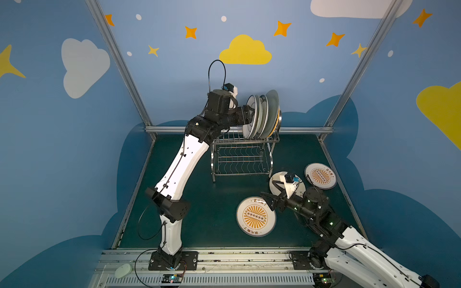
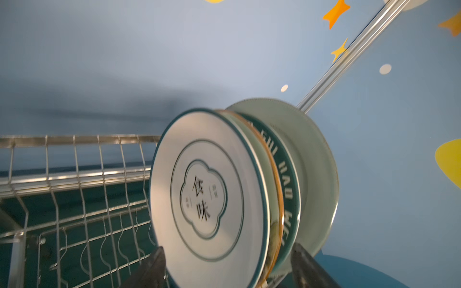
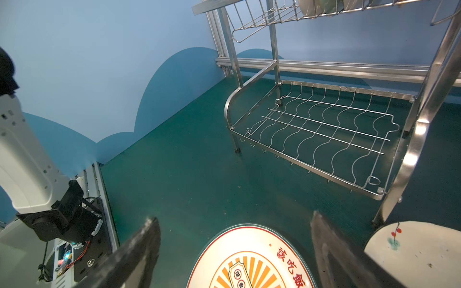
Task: Load plates into a dish rack
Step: Place the plate on the dish rack, then pick up the plate from the middle-right of the table.
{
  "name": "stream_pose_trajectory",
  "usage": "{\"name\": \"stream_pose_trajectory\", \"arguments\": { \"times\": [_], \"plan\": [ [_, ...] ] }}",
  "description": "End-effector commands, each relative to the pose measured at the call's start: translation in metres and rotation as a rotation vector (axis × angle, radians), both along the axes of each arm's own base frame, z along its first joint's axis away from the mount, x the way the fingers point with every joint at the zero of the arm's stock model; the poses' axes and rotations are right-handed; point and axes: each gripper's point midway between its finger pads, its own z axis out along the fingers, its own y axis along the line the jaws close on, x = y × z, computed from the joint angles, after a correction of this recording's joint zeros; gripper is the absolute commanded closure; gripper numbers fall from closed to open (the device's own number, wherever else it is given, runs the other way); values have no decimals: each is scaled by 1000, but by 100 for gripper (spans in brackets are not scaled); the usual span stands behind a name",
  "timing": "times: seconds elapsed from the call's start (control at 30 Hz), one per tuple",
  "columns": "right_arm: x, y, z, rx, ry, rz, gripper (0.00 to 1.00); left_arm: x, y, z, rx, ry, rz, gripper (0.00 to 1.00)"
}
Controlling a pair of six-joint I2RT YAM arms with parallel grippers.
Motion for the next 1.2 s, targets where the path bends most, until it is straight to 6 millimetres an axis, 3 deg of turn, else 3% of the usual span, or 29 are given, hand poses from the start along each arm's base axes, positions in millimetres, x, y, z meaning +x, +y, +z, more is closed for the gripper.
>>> {"name": "stream_pose_trajectory", "arguments": {
  "times": [0.0, 0.03, 0.2, 0.37, 0.53, 0.7, 0.9, 1.17],
  "plan": [
    [4, -5, 20, 23, -48, -39, 8, -40, 11, 31, -69, -63, -61, 6],
    [4, -7, 21, 23, -51, -50, 8, -50, 17, 32, -84, -79, -62, 1],
    [5, -14, 29, 32, -64, -81, 8, -97, 40, 32, -146, -123, -76, 0],
    [11, -29, 36, 8, -51, -168, 7, -145, 55, -6, -153, -7, -129, 0],
    [21, -53, 25, -45, 52, -312, 7, -187, 84, -48, -158, 7, -100, 0],
    [15, -78, -6, -36, 224, -437, 7, -221, 104, -94, -136, 41, -94, 0],
    [11, -110, -52, -23, 422, -590, 7, -254, 110, -152, -83, 88, -167, 0],
    [12, -129, -115, 109, 721, -748, 7, -257, 115, -188, -99, 130, -138, 0]
  ]
}}
